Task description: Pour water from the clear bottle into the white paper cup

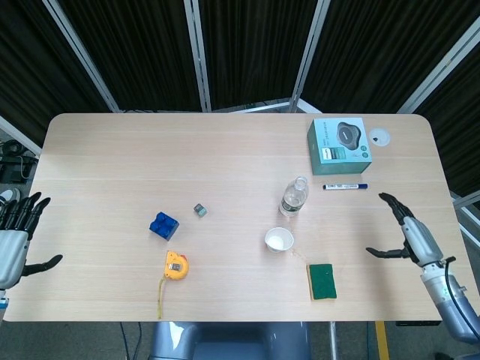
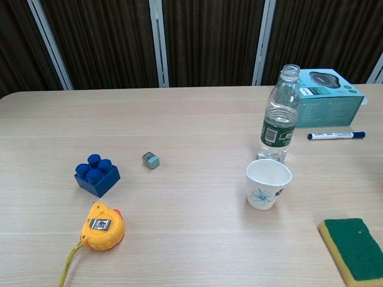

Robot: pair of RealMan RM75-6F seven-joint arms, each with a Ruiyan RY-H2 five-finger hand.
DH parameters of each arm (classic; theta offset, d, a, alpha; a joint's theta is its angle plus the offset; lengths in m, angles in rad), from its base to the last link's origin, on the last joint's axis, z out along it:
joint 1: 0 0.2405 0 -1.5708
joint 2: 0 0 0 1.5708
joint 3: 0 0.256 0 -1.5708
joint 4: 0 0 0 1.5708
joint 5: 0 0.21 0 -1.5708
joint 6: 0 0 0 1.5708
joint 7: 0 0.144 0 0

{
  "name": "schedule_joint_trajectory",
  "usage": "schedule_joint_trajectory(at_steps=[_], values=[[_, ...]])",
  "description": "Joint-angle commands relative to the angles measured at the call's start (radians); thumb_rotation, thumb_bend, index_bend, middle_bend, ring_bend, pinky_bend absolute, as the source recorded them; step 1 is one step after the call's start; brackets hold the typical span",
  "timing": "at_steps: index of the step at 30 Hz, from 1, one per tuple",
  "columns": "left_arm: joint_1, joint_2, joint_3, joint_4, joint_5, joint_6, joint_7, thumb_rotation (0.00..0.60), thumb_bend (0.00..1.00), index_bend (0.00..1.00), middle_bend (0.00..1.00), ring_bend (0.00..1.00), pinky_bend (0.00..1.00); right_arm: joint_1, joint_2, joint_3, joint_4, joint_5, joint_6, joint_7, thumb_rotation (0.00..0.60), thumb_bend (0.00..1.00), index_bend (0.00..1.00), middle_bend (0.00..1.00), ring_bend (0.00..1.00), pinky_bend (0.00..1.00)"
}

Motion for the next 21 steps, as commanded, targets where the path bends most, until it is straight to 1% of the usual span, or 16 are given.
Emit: schedule_joint_trajectory(at_steps=[1,4,9,13,21], values=[[-0.005,-0.009,-0.009,0.006,-0.031,-0.012,0.018,0.6,0.0,0.0,0.0,0.0,0.0,0.129,-0.106,0.024,0.193,-0.049,-0.185,0.228,0.6,0.0,0.0,0.0,0.0,0.0],[-0.011,-0.015,-0.012,0.009,-0.059,-0.032,0.03,0.6,0.0,0.0,0.0,0.0,0.0,0.169,-0.162,0.028,0.257,-0.065,-0.229,0.282,0.6,0.0,0.0,0.0,0.0,0.0],[-0.027,-0.017,-0.015,0.015,-0.09,-0.069,0.043,0.6,0.0,0.0,0.0,0.0,0.0,0.224,-0.255,0.041,0.352,-0.073,-0.281,0.325,0.6,0.0,0.0,0.0,0.0,0.0],[-0.033,-0.017,-0.016,0.018,-0.104,-0.088,0.034,0.6,0.0,0.0,0.0,0.0,0.0,0.251,-0.304,0.055,0.39,-0.054,-0.315,0.322,0.6,0.0,0.0,0.0,0.0,0.0],[-0.046,-0.013,-0.016,0.023,-0.122,-0.122,0.022,0.6,0.0,0.0,0.0,0.0,0.0,0.292,-0.383,0.091,0.435,-0.022,-0.332,0.28,0.6,0.0,0.0,0.0,0.0,0.0]])
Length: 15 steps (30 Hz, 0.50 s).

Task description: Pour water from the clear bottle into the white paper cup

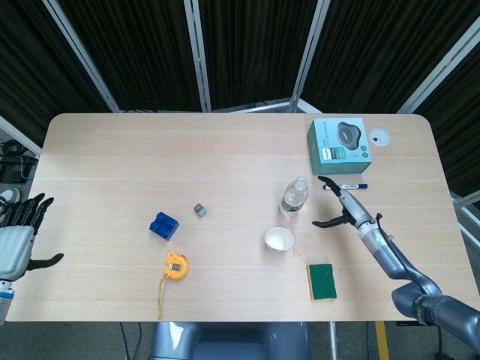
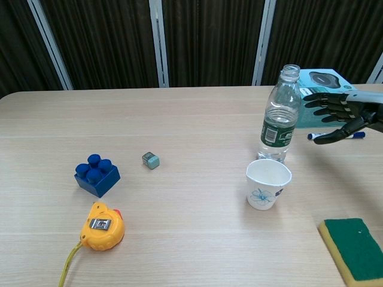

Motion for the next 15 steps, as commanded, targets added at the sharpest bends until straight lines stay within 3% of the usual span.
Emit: schedule_joint_trajectory(at_steps=[1,15], values=[[-0.004,0.001,0.001,0.001,-0.003,-0.009,-0.005,0.6,0.0,0.0,0.0,0.0,0.0,0.018,-0.033,0.018,0.021,0.02,-0.012,-0.022,0.6,0.0,0.0,0.0,0.0,0.0],[-0.021,0.011,0.008,0.01,-0.016,-0.057,-0.041,0.6,0.0,0.0,0.0,0.0,0.0,0.064,-0.15,0.09,0.073,0.12,-0.062,-0.084,0.6,0.0,0.0,0.0,0.0,0.0]])
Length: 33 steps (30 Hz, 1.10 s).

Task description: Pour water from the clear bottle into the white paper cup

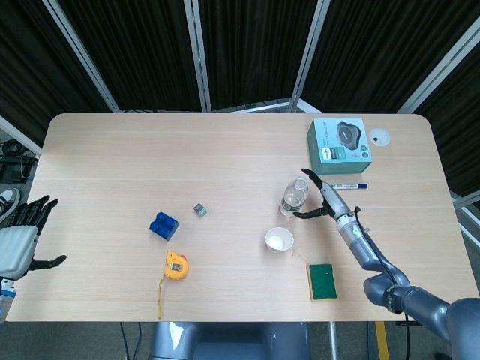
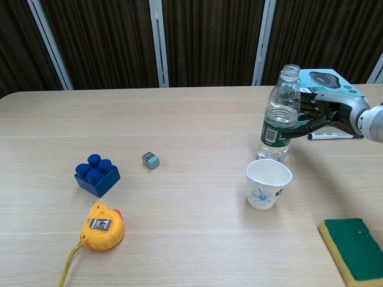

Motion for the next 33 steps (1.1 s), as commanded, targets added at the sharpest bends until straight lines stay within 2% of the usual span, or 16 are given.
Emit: schedule_joint_trajectory(at_steps=[1,6,11,14,17,23,26,28,33], values=[[-0.003,-0.001,0.0,0.001,-0.005,-0.007,-0.001,0.6,0.0,0.0,0.0,0.0,0.0,0.008,-0.015,0.008,0.003,0.009,-0.01,-0.004,0.6,0.0,0.0,0.0,0.0,0.0],[-0.005,-0.003,-0.001,0.006,-0.003,-0.004,0.001,0.6,0.0,0.0,0.0,0.0,0.0,0.02,-0.045,0.028,0.016,0.03,-0.018,-0.009,0.6,0.0,0.0,0.01,0.0,0.0],[-0.003,-0.005,-0.001,0.01,-0.003,0.002,0.0,0.6,0.0,0.0,0.0,0.0,0.0,0.026,-0.086,0.054,0.043,0.065,-0.019,-0.022,0.6,0.0,0.0,0.08,0.01,0.0],[-0.004,-0.005,0.0,0.011,-0.004,0.001,0.0,0.6,0.0,0.0,0.0,0.0,0.0,0.03,-0.104,0.065,0.056,0.078,-0.02,-0.032,0.6,0.0,0.0,0.13,0.05,0.0],[-0.005,-0.006,0.0,0.01,-0.005,0.001,0.0,0.6,0.0,0.0,0.0,0.0,0.0,0.034,-0.122,0.075,0.067,0.088,-0.016,-0.046,0.6,0.0,0.03,0.18,0.1,0.06],[-0.006,-0.005,0.0,0.011,-0.009,-0.001,-0.002,0.6,0.0,0.0,0.0,0.0,0.0,0.043,-0.165,0.106,0.107,0.122,-0.007,-0.077,0.6,0.0,0.17,0.35,0.26,0.24],[-0.006,-0.005,0.0,0.011,-0.011,-0.001,-0.002,0.6,0.0,0.0,0.0,0.0,0.0,0.044,-0.183,0.116,0.128,0.137,-0.001,-0.098,0.6,0.07,0.27,0.43,0.36,0.31],[-0.007,-0.004,0.0,0.011,-0.013,-0.003,-0.003,0.6,0.0,0.0,0.0,0.0,0.0,0.043,-0.196,0.122,0.139,0.144,0.011,-0.113,0.6,0.18,0.34,0.5,0.42,0.36],[-0.009,-0.003,0.002,0.009,-0.012,-0.007,-0.005,0.6,0.0,0.0,0.0,0.0,0.0,0.034,-0.207,0.129,0.137,0.137,0.045,-0.121,0.6,0.33,0.42,0.56,0.48,0.43]])
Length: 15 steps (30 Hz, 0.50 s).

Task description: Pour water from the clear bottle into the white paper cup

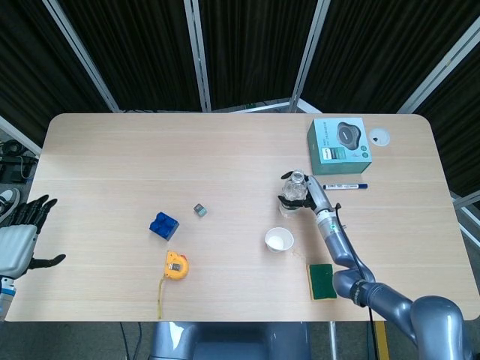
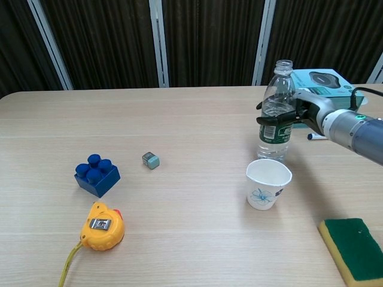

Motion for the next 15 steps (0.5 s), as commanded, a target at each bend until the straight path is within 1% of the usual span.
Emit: schedule_joint_trajectory(at_steps=[1,4,8,12,15], values=[[0.0,0.001,0.001,-0.002,0.002,0.0,-0.002,0.6,0.0,0.0,0.0,0.0,0.0,-0.01,0.0,0.006,-0.012,-0.008,0.027,0.001,0.6,0.34,0.42,0.56,0.49,0.44],[0.002,0.004,0.002,-0.005,0.008,0.005,-0.006,0.6,0.0,0.0,0.0,0.0,0.0,-0.019,0.013,0.007,-0.033,-0.02,0.051,0.002,0.6,0.36,0.43,0.56,0.49,0.44],[0.005,0.011,0.004,-0.01,0.019,0.012,-0.019,0.6,0.0,0.0,0.0,0.0,0.0,-0.047,0.063,-0.004,-0.098,-0.057,0.11,-0.012,0.6,0.4,0.43,0.56,0.49,0.45],[0.011,0.024,0.008,-0.02,0.045,0.025,-0.04,0.6,0.0,0.0,0.0,0.0,0.0,-0.09,0.147,-0.04,-0.168,-0.127,0.207,-0.083,0.6,0.46,0.44,0.57,0.49,0.45],[0.018,0.035,0.013,-0.03,0.071,0.041,-0.058,0.6,0.0,0.0,0.0,0.0,0.0,-0.119,0.2,-0.07,-0.188,-0.176,0.276,-0.146,0.6,0.49,0.44,0.57,0.5,0.45]])
